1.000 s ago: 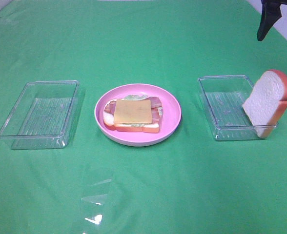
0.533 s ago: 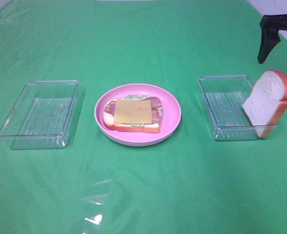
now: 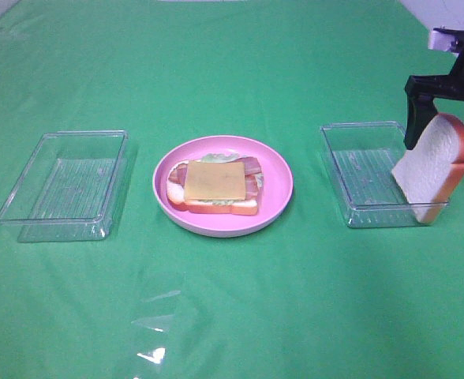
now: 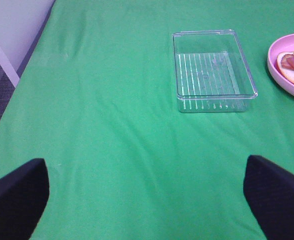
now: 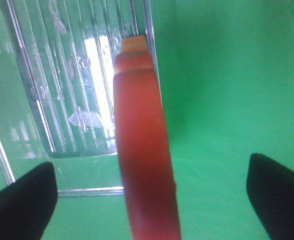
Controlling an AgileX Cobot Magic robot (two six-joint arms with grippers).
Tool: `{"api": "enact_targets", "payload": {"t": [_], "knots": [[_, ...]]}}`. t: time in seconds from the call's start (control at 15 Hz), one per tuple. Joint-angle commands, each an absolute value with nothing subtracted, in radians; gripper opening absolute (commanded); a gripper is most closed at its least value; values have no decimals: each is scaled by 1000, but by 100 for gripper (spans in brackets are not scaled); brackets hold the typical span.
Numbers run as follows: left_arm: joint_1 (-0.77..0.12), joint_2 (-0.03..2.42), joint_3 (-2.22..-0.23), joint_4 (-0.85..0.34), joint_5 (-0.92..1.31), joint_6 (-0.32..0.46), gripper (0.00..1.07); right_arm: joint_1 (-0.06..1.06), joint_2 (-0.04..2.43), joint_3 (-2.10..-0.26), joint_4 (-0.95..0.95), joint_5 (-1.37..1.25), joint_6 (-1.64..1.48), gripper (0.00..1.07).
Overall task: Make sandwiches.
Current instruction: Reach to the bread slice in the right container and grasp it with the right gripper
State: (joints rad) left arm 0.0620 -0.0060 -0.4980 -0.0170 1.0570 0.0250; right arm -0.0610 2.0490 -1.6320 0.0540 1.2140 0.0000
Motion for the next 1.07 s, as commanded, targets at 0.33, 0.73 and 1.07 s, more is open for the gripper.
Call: {"api": "enact_targets", "payload": {"t": [0.33,0.73,1.07], "knots": [[54,-21,-495,-17,1050,19,100,-63,2052,-1559,68,1121,-9,87],[54,-21,-495,-17,1050,19,100,-63,2052,-1559,83,1104,-10,67],[54,-21,-495,-17,1050,19,100,-63,2052,-1559,83,1104,-6,20]]}}
